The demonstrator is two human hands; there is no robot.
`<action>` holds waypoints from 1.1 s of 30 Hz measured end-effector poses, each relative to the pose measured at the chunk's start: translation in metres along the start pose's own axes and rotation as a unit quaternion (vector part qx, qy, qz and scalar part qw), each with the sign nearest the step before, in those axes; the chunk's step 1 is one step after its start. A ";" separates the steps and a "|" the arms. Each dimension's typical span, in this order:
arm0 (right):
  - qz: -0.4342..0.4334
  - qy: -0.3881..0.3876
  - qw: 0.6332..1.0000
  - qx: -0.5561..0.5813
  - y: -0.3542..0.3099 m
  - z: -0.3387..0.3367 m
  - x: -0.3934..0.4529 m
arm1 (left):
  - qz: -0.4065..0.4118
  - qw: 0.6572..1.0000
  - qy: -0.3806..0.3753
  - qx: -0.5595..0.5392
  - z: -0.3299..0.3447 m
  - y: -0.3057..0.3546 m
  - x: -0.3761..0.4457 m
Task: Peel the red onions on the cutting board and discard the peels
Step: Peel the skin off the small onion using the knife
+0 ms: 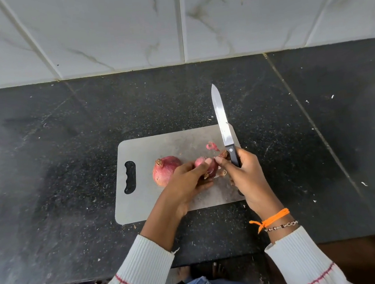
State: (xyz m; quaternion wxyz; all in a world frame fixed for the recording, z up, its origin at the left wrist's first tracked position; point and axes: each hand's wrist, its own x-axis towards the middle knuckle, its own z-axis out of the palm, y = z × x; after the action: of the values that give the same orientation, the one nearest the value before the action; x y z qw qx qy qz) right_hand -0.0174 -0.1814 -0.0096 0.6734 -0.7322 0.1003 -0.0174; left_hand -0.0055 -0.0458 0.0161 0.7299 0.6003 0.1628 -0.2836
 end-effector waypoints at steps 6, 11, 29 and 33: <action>0.053 0.098 0.993 -0.034 0.010 -0.007 0.014 | 0.037 0.997 -0.069 0.016 0.000 0.001 -0.006; 0.076 0.024 0.992 -0.095 0.002 -0.007 0.017 | -0.058 0.979 -0.087 -0.176 -0.003 0.011 -0.005; -0.030 -0.018 0.974 -0.222 -0.023 0.009 -0.069 | -0.016 0.941 -0.058 -0.334 0.001 0.002 0.000; -0.017 -0.016 0.974 -0.226 -0.025 0.007 -0.071 | -0.020 0.940 -0.050 -0.338 0.002 0.001 -0.002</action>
State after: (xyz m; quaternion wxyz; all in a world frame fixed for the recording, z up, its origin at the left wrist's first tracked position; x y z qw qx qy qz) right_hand -0.0832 -0.1604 0.0219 0.4918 -0.8671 0.0785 0.0062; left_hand -0.0062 -0.0471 0.0185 0.8909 0.3005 0.2247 -0.2559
